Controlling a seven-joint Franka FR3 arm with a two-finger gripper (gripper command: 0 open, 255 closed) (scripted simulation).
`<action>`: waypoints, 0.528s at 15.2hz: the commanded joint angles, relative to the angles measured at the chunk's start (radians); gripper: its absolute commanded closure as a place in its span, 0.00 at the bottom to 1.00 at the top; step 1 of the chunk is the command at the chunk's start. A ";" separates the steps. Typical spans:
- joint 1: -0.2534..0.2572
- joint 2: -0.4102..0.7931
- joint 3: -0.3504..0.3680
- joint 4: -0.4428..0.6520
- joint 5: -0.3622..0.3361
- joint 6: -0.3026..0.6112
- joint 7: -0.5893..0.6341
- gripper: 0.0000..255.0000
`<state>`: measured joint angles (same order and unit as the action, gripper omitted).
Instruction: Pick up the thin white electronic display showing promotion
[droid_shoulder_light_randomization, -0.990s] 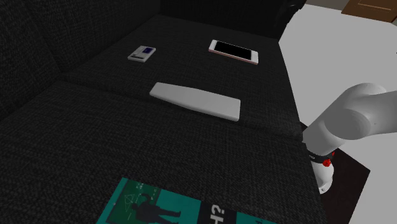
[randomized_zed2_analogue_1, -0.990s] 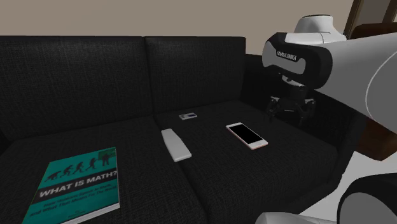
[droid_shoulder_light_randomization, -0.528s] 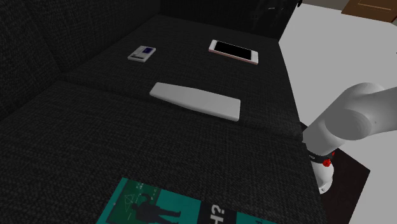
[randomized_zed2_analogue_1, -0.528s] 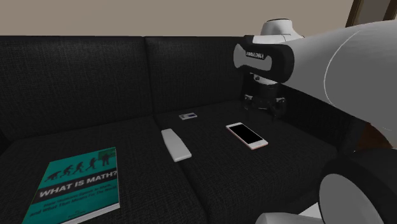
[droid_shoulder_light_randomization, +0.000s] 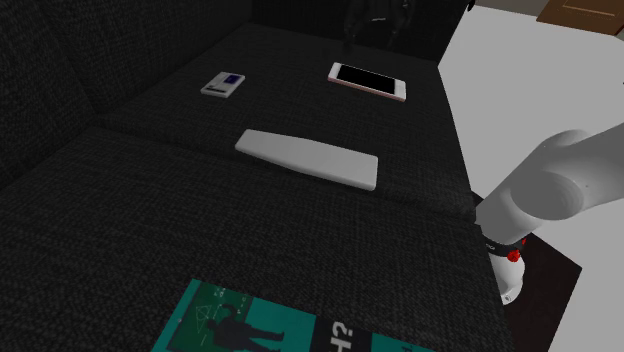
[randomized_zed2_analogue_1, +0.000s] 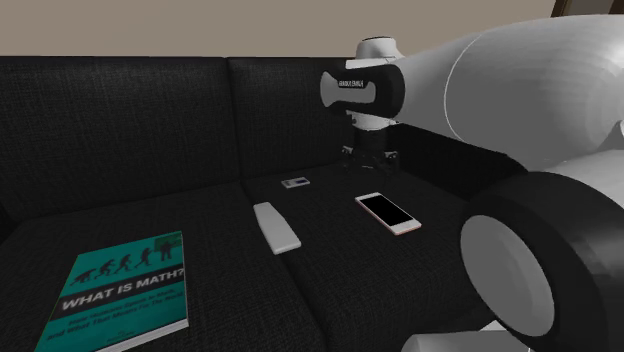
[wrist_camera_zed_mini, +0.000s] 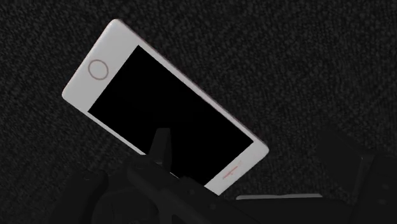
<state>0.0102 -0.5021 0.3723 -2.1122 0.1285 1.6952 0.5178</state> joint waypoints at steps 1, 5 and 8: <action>-0.006 0.070 0.051 0.060 -0.002 0.003 0.077 0.00; -0.014 0.216 0.146 0.186 -0.031 -0.001 0.229 0.00; -0.013 0.344 0.215 0.299 -0.079 -0.012 0.352 0.00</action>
<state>-0.0021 -0.1968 0.5688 -1.8459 0.0642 1.6864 0.8309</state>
